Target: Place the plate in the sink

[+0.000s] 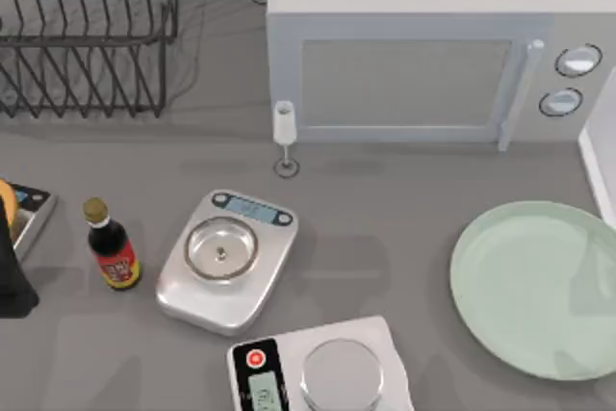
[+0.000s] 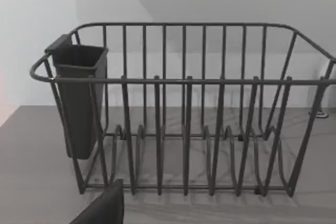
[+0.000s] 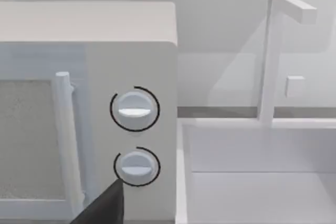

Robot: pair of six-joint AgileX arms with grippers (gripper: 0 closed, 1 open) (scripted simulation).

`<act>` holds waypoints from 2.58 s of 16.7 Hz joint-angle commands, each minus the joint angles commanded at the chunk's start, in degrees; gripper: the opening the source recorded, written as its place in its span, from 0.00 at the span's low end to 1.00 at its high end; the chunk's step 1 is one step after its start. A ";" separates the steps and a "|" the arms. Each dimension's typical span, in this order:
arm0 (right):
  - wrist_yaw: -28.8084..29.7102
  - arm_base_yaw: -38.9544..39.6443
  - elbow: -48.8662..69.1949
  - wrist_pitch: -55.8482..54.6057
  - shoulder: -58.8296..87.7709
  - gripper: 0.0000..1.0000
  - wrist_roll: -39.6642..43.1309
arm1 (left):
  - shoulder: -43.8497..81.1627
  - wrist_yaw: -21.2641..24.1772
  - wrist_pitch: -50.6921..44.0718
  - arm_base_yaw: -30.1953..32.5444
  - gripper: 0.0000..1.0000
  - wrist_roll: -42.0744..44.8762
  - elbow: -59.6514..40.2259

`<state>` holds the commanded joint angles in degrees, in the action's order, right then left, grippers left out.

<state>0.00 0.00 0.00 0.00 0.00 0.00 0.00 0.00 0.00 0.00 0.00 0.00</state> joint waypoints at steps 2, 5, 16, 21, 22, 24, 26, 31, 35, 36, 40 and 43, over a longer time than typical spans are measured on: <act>0.00 0.00 0.00 0.00 0.00 1.00 0.00 | 0.00 0.00 0.00 0.00 1.00 0.00 0.00; 0.00 0.00 0.00 0.00 0.00 1.00 0.00 | 0.00 0.00 0.00 0.00 1.00 0.00 0.00; 0.00 0.00 0.00 0.00 0.00 1.00 0.00 | 0.00 0.00 0.00 0.00 1.00 0.00 0.00; 0.00 0.00 0.00 0.00 0.00 1.00 0.00 | 0.00 0.00 0.00 0.00 1.00 0.00 0.00; 0.00 0.00 0.00 0.00 0.00 1.00 0.00 | 0.00 0.00 0.00 0.00 1.00 0.00 0.00; 0.00 0.01 0.02 0.01 0.02 1.00 -0.01 | 0.00 0.00 0.00 0.00 1.00 0.00 0.00; 0.00 0.76 1.76 1.43 1.80 1.00 -0.78 | 0.00 0.00 0.00 0.00 1.00 0.00 0.00; 0.01 6.18 14.61 11.68 16.88 1.00 -6.34 | 0.00 0.00 0.00 0.00 1.00 0.00 0.00; 0.01 12.71 30.10 23.99 37.86 1.00 -13.03 | 0.00 0.00 0.00 0.00 1.00 0.00 0.00; 0.02 14.48 34.28 27.33 43.78 1.00 -14.84 | 0.00 0.00 0.00 0.00 1.00 0.00 0.00; 0.02 21.52 51.00 40.62 67.83 1.00 -22.06 | 0.00 0.00 0.00 0.00 1.00 0.00 0.00; 0.03 26.22 62.28 49.49 84.14 1.00 -26.87 | 0.00 0.00 0.00 0.00 1.00 0.00 0.00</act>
<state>0.03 26.22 62.28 49.49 84.14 -26.87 0.00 0.00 0.00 0.00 0.00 0.00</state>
